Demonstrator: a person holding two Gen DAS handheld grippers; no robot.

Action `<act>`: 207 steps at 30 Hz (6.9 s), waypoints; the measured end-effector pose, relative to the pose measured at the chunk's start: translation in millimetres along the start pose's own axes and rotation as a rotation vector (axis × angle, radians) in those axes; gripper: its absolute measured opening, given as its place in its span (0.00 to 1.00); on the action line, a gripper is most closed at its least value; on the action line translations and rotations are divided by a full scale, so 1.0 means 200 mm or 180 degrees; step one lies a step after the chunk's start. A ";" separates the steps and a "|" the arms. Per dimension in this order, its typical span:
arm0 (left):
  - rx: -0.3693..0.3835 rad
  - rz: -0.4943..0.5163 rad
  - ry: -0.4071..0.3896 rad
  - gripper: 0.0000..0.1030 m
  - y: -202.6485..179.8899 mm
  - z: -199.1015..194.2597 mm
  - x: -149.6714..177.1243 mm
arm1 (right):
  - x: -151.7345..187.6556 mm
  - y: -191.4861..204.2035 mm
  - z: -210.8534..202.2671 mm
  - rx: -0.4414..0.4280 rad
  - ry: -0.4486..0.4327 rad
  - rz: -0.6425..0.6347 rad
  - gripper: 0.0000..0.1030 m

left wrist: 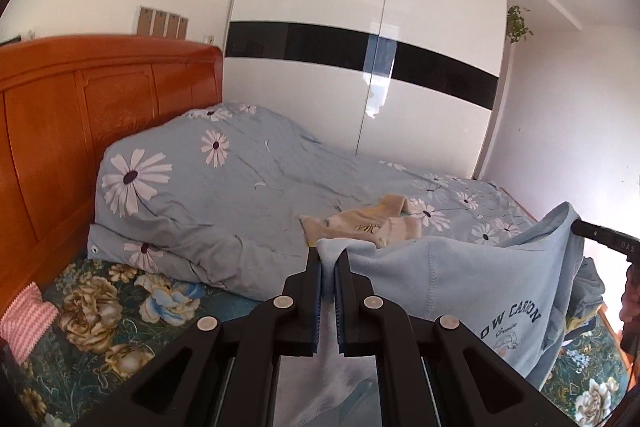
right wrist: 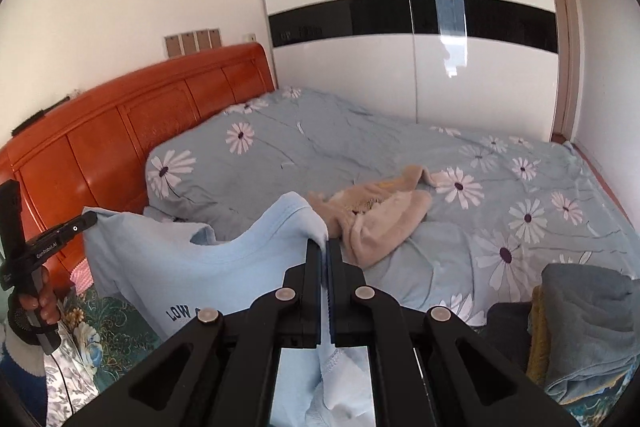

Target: Fold clothes

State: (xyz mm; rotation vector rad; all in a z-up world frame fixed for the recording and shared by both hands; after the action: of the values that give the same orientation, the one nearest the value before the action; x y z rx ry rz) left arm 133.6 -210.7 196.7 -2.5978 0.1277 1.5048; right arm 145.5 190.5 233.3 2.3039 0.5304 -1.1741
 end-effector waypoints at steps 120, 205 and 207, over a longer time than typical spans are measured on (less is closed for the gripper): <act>-0.0830 0.0189 0.1498 0.48 0.35 1.70 0.74 | 0.98 -1.35 0.90 0.1786 0.1840 0.0551 0.04; -0.0292 -0.0448 0.1806 0.55 0.16 1.75 0.75 | 0.33 -1.00 1.54 0.0123 0.0975 0.0755 0.45; -0.0366 -0.0470 0.2003 0.54 0.20 1.59 0.95 | 0.59 -0.99 1.39 0.0244 0.1186 0.0928 0.45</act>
State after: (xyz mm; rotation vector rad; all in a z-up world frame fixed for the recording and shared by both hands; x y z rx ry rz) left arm -49.9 -199.9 -128.3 -2.9976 -0.0907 0.6252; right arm -73.0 199.4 -55.1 2.5743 0.2648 -0.6421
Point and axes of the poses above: each gripper's, at about its wrist camera, not at the fingertips, and z roughly the way its jaws point, y to its left, x to its underside, the point moved 9 cm from there along z, roughly the way its jaws point, and after that the axes turned 13 degrees about -x, right-handed, at the moved point
